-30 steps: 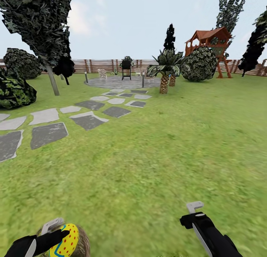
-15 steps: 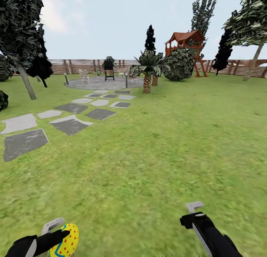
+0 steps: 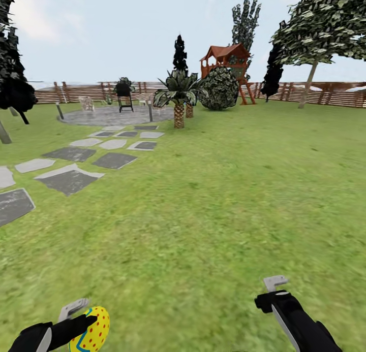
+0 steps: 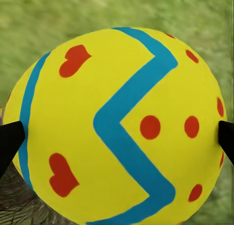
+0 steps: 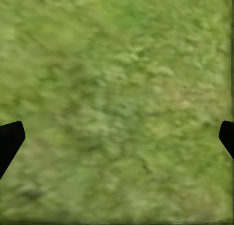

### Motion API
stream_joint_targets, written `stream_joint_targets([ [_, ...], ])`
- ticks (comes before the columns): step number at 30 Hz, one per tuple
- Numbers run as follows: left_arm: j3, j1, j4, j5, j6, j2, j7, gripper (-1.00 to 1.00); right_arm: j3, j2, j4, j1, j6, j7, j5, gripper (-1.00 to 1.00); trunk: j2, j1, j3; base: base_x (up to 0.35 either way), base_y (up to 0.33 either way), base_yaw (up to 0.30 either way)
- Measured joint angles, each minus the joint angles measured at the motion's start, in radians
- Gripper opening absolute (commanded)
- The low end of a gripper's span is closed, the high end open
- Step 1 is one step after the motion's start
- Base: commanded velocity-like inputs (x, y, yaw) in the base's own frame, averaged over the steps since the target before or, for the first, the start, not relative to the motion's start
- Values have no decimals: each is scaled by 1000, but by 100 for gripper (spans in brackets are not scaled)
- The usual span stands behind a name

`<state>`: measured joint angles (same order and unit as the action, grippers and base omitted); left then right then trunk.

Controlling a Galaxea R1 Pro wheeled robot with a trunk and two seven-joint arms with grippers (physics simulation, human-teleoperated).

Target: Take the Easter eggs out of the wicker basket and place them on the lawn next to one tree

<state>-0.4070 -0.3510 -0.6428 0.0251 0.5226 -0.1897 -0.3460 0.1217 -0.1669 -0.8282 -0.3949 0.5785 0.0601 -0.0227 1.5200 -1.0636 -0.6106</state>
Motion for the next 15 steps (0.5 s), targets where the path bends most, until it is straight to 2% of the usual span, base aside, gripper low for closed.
stream_joint_targets([
  [3,0,0,0,0,0,4,0,-100,1,6,15,0,6,0,-3,100,-21,11,9,0,0,-293],
  [6,0,0,0,-1,0,8,0,-100,2,-1,39,0,74,-6,-1,100,-42,23,19,0,0,-293],
  [8,1,0,0,-2,0,8,0,-100,3,-4,44,0,136,-69,-5,100,-56,31,25,0,0,-292],
  [11,3,0,1,-3,0,20,2,-100,-1,-8,79,0,142,-80,-9,100,-77,42,34,0,0,-287],
  [13,2,0,1,-4,0,24,2,-100,-3,-37,84,0,142,-81,-10,100,-91,50,41,0,0,-255],
  [15,2,0,0,-4,0,25,2,-100,-3,-54,85,0,139,-81,-5,100,-105,58,47,0,0,-246],
])
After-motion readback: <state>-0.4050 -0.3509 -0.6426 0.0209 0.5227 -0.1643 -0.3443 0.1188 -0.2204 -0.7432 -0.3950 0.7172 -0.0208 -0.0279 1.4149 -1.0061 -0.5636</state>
